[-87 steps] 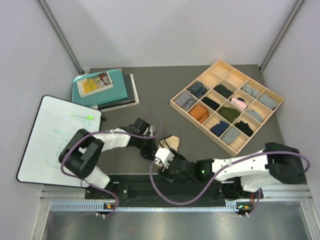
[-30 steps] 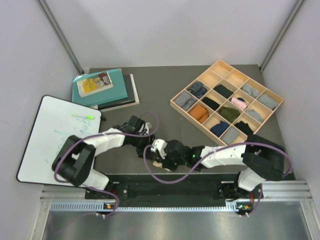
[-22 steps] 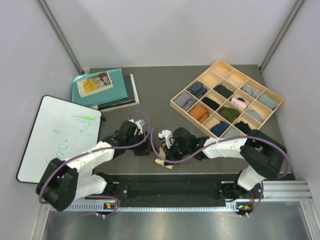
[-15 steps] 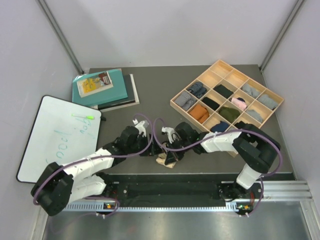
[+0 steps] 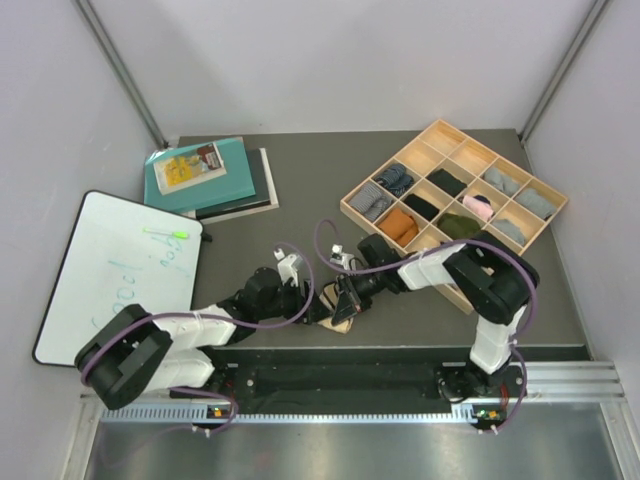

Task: Roll the underwear
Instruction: Fold the underwear at the center of the board.

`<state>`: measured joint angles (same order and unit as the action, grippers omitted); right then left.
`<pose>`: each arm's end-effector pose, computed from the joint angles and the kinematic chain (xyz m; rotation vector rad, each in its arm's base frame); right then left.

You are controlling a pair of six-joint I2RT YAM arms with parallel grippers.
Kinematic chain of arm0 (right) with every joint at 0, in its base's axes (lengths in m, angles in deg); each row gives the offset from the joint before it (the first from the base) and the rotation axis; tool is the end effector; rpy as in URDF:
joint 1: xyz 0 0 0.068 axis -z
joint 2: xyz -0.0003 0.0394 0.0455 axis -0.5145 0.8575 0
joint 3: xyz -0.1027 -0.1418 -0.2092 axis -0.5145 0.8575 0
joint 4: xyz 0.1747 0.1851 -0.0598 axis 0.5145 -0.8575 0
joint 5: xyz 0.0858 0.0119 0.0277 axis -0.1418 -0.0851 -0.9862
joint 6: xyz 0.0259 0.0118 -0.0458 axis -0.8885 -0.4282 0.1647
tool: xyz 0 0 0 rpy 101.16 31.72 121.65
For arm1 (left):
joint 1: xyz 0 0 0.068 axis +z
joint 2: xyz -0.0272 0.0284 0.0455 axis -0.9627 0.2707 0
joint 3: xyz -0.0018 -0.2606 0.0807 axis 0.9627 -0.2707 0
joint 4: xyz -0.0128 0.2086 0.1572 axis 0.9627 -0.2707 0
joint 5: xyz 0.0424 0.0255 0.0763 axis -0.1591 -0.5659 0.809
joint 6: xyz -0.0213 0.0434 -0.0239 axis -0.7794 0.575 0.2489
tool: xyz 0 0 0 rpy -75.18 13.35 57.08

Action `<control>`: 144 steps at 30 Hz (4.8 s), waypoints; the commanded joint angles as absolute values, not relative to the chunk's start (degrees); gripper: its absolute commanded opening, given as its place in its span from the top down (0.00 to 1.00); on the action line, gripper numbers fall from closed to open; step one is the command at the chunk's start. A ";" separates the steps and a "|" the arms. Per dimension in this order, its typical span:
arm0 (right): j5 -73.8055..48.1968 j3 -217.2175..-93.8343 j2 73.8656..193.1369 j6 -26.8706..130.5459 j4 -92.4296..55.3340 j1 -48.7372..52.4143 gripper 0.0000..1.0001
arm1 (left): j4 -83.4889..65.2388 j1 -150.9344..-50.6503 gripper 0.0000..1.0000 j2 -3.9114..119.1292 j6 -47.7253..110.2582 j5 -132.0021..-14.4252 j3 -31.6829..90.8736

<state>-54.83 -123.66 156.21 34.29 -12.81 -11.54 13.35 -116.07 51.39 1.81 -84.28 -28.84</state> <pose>0.2125 0.2317 0.1082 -0.8175 2.6083 1.5162 0.1464 -0.1467 0.1373 0.2382 2.3115 -1.1631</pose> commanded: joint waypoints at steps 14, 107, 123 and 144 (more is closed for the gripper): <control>-57.46 -126.56 162.20 33.60 -11.44 -6.56 1.00 | 22.61 -117.45 0.63 54.09 2.16 -85.52 -31.76; -23.10 -118.30 136.63 31.23 -28.03 -10.26 0.49 | 5.57 -117.45 1.00 54.10 -3.91 -85.60 -20.09; -0.52 -121.55 118.52 42.02 -30.18 -25.09 0.23 | -20.36 -112.88 1.00 60.16 -5.06 -92.98 -9.80; 12.68 -122.87 134.59 55.66 -18.48 -49.81 0.39 | -24.68 -105.14 1.00 65.87 -2.15 -103.97 -8.47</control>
<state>9.64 -119.53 132.89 53.33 -21.79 -48.41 -24.53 -105.93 65.29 -3.39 -101.18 -8.93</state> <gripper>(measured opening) 0.619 0.023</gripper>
